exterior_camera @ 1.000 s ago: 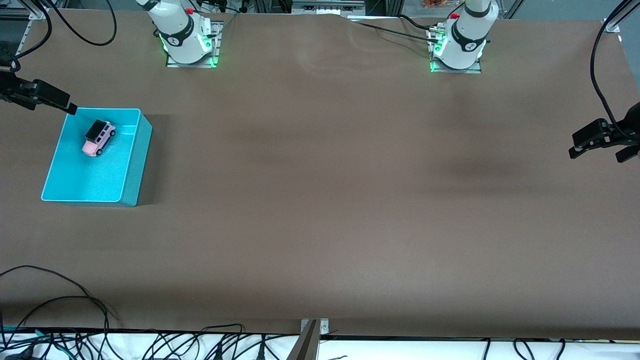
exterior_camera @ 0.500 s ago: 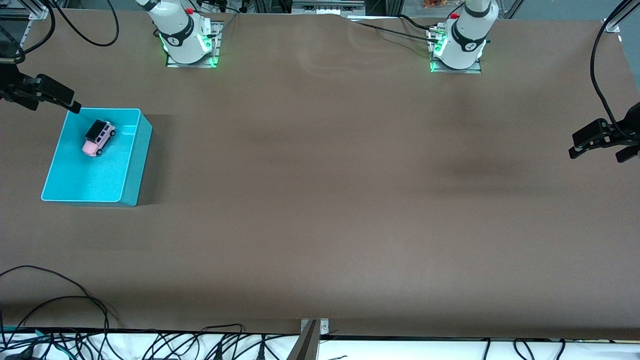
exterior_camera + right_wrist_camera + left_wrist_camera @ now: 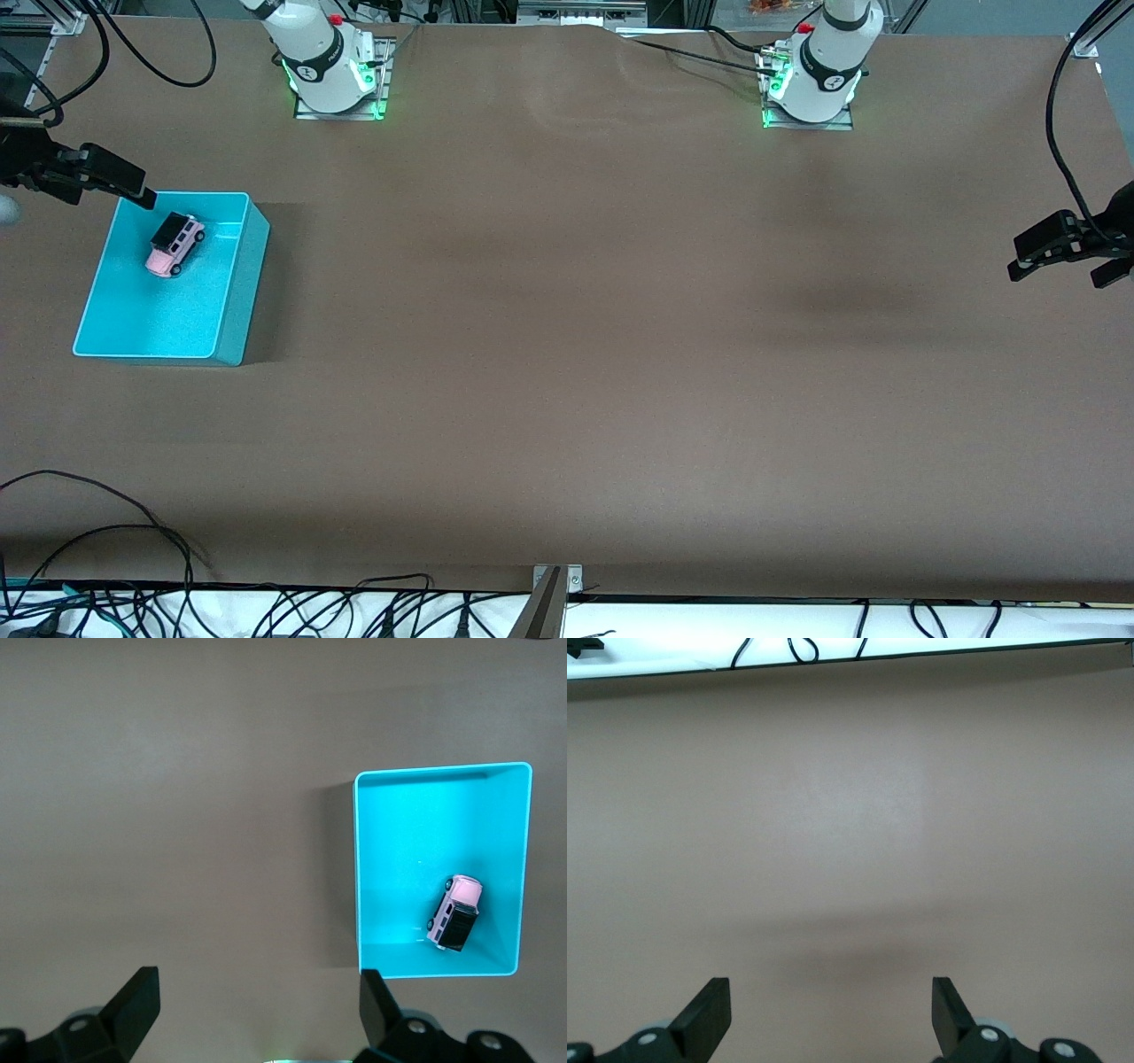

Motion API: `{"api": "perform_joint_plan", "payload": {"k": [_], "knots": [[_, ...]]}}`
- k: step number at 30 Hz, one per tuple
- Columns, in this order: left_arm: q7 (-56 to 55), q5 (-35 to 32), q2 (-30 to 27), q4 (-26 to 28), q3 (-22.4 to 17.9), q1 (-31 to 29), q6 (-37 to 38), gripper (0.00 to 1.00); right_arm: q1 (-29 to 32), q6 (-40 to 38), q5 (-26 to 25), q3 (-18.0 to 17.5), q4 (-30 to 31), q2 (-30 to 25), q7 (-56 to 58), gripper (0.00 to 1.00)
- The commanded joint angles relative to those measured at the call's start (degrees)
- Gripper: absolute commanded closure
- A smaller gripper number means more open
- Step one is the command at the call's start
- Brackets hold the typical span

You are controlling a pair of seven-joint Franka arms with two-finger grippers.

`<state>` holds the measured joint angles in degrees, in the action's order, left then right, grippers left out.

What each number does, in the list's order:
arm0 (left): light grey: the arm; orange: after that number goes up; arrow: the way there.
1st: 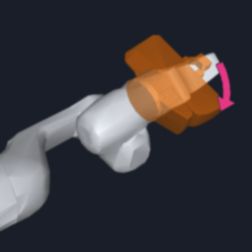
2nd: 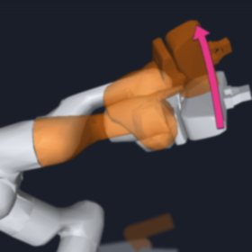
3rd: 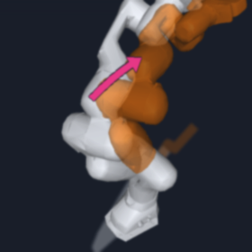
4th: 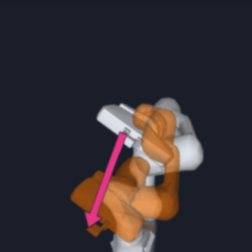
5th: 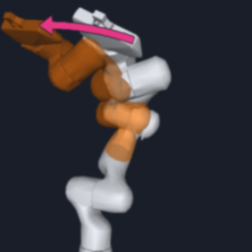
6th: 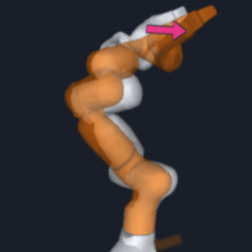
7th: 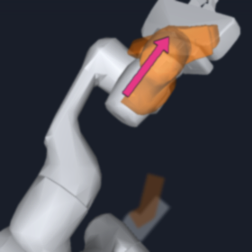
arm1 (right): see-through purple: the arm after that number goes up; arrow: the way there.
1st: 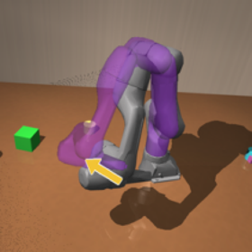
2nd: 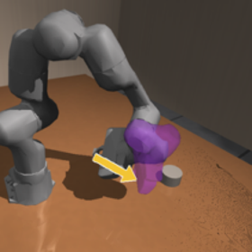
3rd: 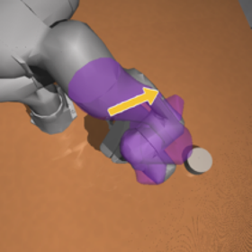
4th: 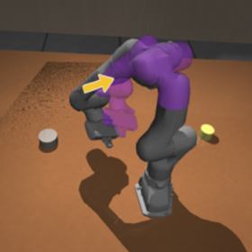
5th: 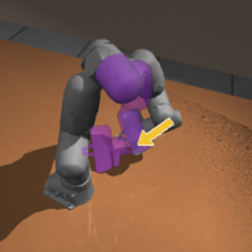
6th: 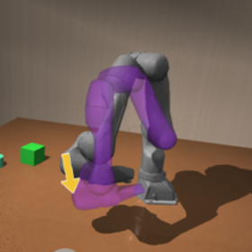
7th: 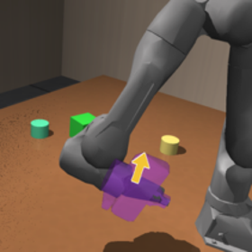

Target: Wind and store pink jeep toy

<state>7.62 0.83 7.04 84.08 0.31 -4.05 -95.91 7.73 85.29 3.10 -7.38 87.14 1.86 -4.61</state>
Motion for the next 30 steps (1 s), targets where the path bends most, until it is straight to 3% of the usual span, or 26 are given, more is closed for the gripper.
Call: {"api": "perform_joint_plan", "payload": {"k": [1,7,30], "knots": [[0.4,-1.4,0.5,-1.5,0.1,0.3,0.9,0.00,0.4,-0.5,-0.5,0.7,-1.7,0.8,0.4,0.00],[0.4,-1.4,0.5,-1.5,0.2,0.4,0.9,0.00,0.5,-0.5,-0.2,3.8,-1.7,1.0,2.0,0.00],[0.4,-1.1,0.5,-1.6,0.1,0.4,0.8,0.00,0.4,2.9,0.0,3.6,-1.7,0.4,3.6,0.00]]}}
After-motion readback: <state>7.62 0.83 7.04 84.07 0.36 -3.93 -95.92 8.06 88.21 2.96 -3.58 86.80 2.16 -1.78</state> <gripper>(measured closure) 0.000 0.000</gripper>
